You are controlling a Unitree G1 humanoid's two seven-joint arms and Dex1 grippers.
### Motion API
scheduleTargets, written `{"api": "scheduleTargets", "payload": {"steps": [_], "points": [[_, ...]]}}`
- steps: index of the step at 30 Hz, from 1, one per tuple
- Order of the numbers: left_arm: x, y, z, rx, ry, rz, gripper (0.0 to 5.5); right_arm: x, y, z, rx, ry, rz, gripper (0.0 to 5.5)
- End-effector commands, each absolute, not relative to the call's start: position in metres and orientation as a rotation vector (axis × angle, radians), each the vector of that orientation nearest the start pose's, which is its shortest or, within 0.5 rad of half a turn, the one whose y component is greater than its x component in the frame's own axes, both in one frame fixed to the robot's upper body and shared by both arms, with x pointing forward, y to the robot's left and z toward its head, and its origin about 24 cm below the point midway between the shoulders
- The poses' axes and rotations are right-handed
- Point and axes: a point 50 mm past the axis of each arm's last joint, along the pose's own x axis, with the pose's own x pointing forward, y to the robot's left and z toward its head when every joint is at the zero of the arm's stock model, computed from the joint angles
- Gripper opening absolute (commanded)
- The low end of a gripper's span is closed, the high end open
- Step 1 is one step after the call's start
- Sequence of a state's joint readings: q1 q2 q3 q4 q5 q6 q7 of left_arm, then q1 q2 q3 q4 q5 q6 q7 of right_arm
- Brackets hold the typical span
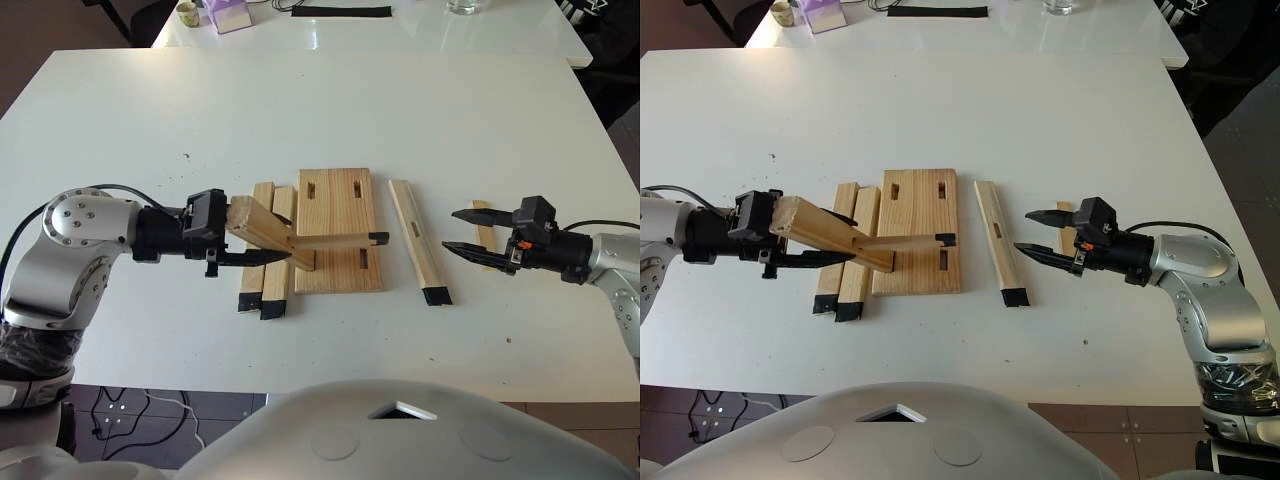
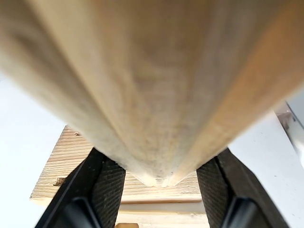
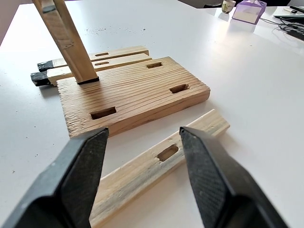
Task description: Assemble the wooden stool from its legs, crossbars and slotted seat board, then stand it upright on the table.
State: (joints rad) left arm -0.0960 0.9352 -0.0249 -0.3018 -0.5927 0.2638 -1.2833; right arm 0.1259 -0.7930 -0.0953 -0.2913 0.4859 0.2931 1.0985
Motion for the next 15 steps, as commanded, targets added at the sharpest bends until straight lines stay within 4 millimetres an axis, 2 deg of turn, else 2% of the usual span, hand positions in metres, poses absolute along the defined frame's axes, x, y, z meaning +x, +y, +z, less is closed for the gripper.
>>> {"api": "scheduleTargets", "payload": {"steps": [1, 3, 4, 10, 13, 15], "points": [[0.221, 0.213, 0.099, 0.252, 0.522, -1.349, 2.06, 0.202, -0.224, 0.103, -0.247, 0.287, 1.135, 2.76], [0.23, 0.213, 0.098, 0.279, 0.52, -1.3, 2.06, 0.202, -0.223, 0.103, -0.247, 0.287, 1.137, 2.76], [0.233, 0.212, 0.1, 0.286, 0.502, -1.283, 2.41, 0.202, -0.223, 0.103, -0.248, 0.287, 1.138, 2.76], [0.232, 0.226, 0.117, 0.343, 0.467, -1.151, 3.24, 0.197, -0.225, 0.102, -0.247, 0.291, 1.13, 2.76], [0.22, 0.239, 0.122, 0.322, 0.499, -1.015, 3.3, 0.191, -0.227, 0.101, -0.241, 0.295, 1.108, 2.76], [0.205, 0.241, 0.116, 0.323, 0.554, -0.924, 3.3, 0.185, -0.229, 0.1, -0.233, 0.299, 1.085, 2.76]]}}
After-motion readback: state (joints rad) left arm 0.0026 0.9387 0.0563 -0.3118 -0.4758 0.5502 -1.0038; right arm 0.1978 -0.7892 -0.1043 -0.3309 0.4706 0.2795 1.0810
